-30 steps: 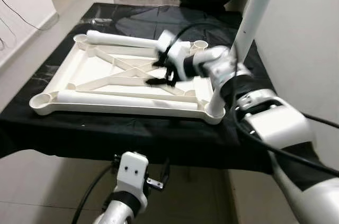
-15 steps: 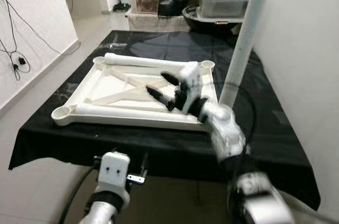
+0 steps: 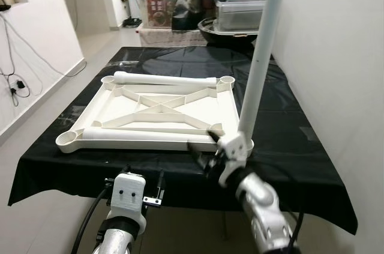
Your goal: Building children table
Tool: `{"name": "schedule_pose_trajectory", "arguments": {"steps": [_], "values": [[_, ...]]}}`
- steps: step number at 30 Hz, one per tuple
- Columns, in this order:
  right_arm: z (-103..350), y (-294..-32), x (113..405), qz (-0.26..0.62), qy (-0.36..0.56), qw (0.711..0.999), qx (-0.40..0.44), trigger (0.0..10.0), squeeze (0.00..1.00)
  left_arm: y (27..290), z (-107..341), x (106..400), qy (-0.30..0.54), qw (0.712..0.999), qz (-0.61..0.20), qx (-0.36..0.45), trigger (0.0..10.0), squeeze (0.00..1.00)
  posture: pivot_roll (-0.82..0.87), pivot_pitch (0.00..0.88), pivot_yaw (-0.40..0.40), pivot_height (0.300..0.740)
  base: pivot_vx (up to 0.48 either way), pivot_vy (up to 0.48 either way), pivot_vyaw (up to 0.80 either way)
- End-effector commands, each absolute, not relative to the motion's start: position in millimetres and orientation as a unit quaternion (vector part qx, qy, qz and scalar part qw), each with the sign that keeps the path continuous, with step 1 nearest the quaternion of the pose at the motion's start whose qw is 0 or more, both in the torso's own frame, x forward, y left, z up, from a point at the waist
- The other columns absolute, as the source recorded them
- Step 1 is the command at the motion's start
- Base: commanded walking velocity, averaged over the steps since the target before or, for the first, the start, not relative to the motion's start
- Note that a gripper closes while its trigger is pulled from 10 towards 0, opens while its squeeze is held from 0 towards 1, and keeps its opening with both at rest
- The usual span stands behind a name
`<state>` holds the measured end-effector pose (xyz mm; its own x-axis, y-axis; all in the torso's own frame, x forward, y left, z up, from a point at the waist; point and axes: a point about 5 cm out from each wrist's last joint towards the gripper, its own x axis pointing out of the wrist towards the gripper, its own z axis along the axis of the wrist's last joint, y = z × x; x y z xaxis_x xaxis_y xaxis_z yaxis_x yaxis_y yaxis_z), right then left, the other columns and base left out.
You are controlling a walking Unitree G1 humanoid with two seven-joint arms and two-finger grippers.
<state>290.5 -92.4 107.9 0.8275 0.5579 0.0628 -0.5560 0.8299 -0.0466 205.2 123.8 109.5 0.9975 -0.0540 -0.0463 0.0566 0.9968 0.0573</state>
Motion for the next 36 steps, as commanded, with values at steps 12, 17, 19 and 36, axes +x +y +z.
{"name": "schedule_pose_trajectory", "arguments": {"steps": [12,17,19,36], "values": [[106.1,-92.7,288.9,0.262,-0.024,0.965,-0.025,10.0,0.00,129.1,101.0,203.9,0.038,0.999,-0.008,0.026,10.0,0.00,0.00,0.000,0.017,0.740,0.000,0.263,0.00],[106.7,-91.3,287.3,0.257,-0.020,0.966,-0.026,10.0,0.00,130.5,100.1,204.0,0.040,0.999,-0.008,0.026,10.0,0.00,0.01,0.000,0.021,0.740,0.000,0.472,0.00],[107.1,-90.8,287.2,0.256,-0.019,0.966,-0.026,10.0,0.00,131.0,99.9,204.4,0.041,0.999,-0.008,0.026,10.0,0.00,0.02,0.000,0.012,0.740,0.000,0.472,0.00],[109.5,-90.7,287.0,0.248,-0.016,0.968,-0.029,10.0,0.00,129.9,99.3,205.0,0.038,0.998,-0.015,0.037,10.0,0.00,0.02,0.000,0.014,0.740,0.000,0.456,0.00]]}}
